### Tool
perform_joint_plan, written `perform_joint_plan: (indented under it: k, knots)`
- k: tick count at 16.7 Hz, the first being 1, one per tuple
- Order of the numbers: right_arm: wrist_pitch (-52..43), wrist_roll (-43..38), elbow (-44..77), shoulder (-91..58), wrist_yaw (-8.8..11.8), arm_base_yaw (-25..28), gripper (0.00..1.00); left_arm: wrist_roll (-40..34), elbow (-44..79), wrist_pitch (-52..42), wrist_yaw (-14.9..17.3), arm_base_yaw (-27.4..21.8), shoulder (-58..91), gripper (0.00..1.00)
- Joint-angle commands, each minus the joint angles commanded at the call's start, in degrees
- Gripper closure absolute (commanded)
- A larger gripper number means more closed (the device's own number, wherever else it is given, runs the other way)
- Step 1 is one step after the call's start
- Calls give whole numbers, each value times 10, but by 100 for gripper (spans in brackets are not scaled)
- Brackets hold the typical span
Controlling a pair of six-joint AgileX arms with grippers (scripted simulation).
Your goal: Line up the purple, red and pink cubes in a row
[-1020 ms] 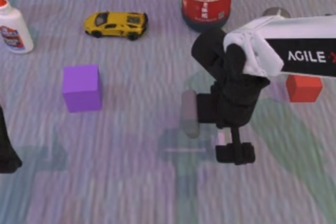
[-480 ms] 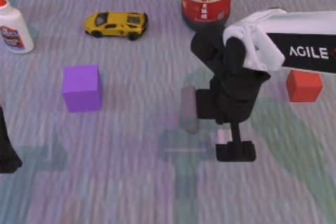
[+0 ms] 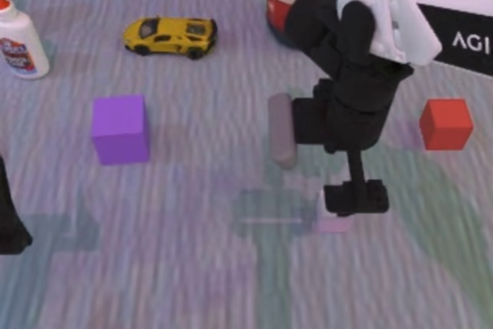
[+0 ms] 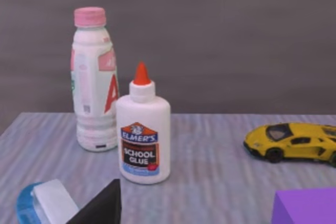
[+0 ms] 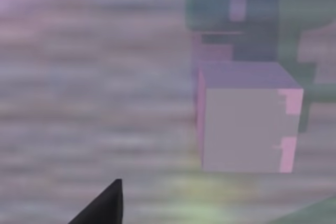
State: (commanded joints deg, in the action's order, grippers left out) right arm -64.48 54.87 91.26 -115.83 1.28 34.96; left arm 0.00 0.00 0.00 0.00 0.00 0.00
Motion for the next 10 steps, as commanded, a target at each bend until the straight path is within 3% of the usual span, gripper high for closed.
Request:
perform_joint_plan:
  k: [5, 10]
  knots:
    - [-2, -20, 10, -10, -1, -10, 0, 0, 0, 0, 0, 0, 0, 0]
    - [-26, -160, 75, -57, -4, -74, 0, 0, 0, 0, 0, 0, 0, 0]
